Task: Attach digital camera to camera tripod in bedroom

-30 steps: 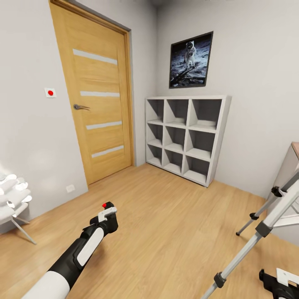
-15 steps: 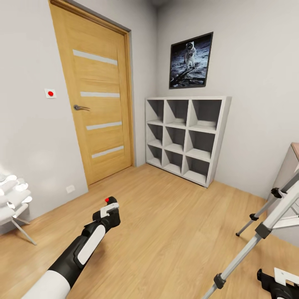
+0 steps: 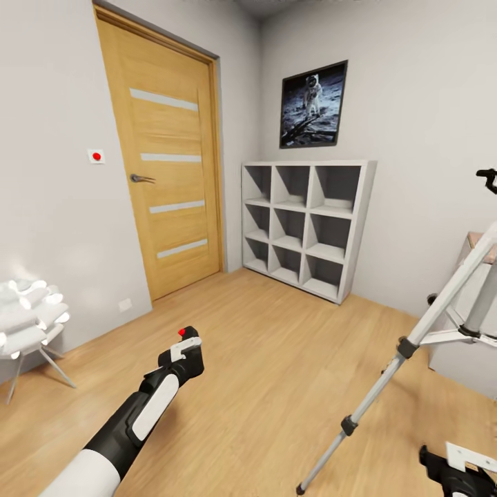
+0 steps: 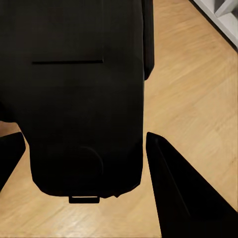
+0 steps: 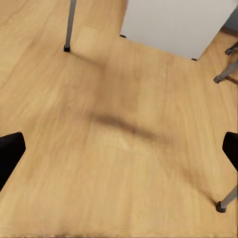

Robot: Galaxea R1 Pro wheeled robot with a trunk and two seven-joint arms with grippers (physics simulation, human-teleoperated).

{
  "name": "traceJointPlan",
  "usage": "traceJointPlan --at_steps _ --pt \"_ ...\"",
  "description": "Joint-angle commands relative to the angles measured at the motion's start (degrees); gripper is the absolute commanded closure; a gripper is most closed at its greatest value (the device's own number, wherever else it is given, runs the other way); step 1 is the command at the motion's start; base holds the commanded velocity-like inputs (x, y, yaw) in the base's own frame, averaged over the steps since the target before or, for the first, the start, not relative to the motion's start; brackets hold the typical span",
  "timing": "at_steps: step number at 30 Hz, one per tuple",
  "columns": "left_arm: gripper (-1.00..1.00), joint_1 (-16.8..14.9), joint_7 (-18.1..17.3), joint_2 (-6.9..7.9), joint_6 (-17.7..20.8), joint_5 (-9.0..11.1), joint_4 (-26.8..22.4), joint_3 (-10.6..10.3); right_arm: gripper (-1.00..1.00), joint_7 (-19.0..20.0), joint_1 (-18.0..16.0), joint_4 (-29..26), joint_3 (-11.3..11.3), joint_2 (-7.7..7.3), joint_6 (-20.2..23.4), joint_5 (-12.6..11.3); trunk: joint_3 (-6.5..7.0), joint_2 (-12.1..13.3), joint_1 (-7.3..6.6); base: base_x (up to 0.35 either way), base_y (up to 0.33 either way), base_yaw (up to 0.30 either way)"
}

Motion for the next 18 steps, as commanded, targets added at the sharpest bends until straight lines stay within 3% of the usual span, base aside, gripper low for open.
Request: traceJointPlan --at_steps 1,9,18 --pt "1.00 -0.05 0.45 0.07 0.09 0.38 -0.09 -0.22 -1.00 -0.11 -0.04 0.02 0.04 0.03 -0.14 0.07 -0.06 -0.03 -0.05 -0.343 0.000 0.000" --pt "1.00 -0.05 0.48 0.07 0.12 0.38 -0.05 -0.28 -1.00 0.37 -0.04 0.05 0.68 0.13 0.10 -0.07 -0.06 -0.03 -0.05 -0.311 0.000 0.000" --pt "1.00 -0.05 0.37 0.07 0.08 0.41 0.00 -0.31 -1.00 0.51 -0.04 0.63 1.39 -0.09 0.14 -0.12 -0.06 -0.03 -0.05 -0.051 0.000 0.000"
